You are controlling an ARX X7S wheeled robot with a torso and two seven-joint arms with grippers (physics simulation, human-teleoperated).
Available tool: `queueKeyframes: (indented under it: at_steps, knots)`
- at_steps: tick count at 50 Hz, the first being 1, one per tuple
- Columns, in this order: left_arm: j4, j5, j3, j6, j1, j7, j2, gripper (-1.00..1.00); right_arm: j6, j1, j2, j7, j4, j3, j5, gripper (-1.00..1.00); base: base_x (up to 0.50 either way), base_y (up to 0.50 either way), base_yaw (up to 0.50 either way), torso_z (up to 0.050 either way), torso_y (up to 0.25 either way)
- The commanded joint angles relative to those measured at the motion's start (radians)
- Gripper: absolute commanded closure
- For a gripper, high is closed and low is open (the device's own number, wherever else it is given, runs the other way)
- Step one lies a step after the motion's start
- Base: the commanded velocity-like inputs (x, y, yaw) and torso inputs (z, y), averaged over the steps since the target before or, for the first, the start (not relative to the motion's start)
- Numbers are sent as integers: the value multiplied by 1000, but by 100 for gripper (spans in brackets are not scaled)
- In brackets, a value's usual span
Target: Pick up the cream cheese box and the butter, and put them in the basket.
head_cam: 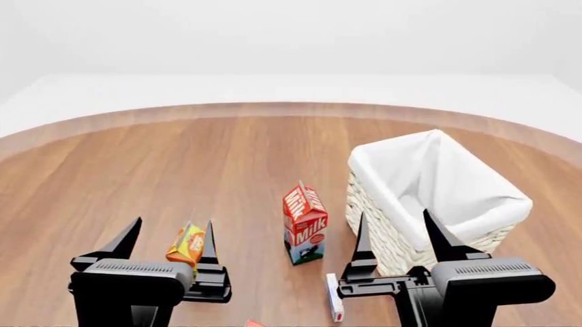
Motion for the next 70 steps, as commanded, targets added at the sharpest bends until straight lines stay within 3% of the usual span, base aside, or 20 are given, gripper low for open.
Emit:
queueKeyframes:
  at_steps: [1,44,51,70]
  knots:
    - [2,-4,6,-1,1,-6,-5,-100,3,3,3,11,0,1,10,-100,0,0,0,0,0]
    - [-14,-21,15,19,-3,-24,-24,-100,-13,1,31,36,-16,-28,11,-100,113,1,0,0,0]
    - [-15,-23,16,23,-1,-28,-28,-100,91,32,38,78,-13,-47,-20,-100,70,1,0,0,0]
    - [11,-38,8,5,1,-42,-41,-100,375,108,14,106,-90,-12,150,-100,0,0,0,0,0]
